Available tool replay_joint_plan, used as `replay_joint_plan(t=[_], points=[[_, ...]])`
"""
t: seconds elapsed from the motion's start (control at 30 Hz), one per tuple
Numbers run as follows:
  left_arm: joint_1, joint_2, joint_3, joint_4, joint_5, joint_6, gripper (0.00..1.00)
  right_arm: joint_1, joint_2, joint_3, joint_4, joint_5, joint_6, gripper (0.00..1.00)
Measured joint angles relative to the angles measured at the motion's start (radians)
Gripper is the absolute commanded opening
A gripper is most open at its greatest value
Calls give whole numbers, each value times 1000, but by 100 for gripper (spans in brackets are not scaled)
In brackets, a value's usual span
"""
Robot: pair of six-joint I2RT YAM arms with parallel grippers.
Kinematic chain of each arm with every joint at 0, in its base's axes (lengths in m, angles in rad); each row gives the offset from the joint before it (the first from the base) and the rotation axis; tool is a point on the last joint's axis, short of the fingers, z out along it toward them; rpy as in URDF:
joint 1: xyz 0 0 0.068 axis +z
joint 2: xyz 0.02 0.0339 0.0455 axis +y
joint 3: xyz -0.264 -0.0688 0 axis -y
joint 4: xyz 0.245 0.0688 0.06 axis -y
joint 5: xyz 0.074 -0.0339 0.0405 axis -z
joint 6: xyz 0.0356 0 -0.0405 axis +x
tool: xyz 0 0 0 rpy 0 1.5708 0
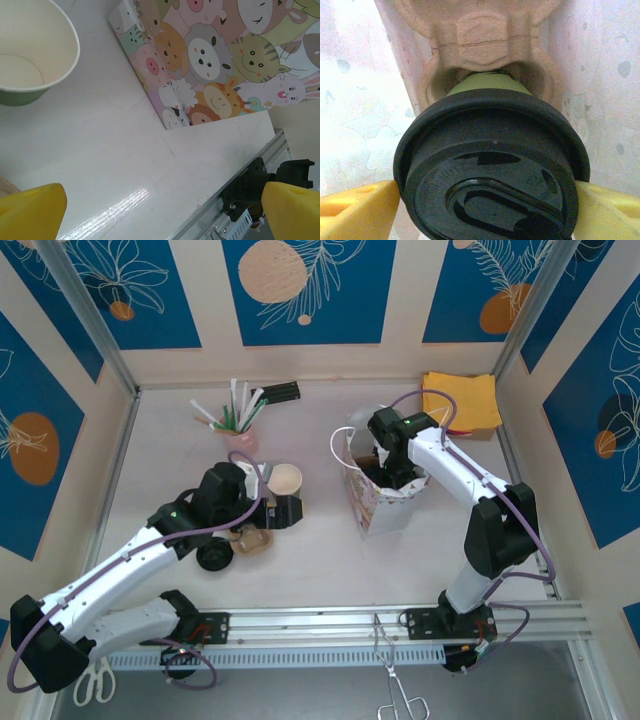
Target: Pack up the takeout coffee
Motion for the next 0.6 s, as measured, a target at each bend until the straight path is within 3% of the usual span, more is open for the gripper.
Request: replay_joint_plan(t=[0.6], points=[[-4,7,0,0,0,0,100,-3,-9,-6,-14,5,1,87]])
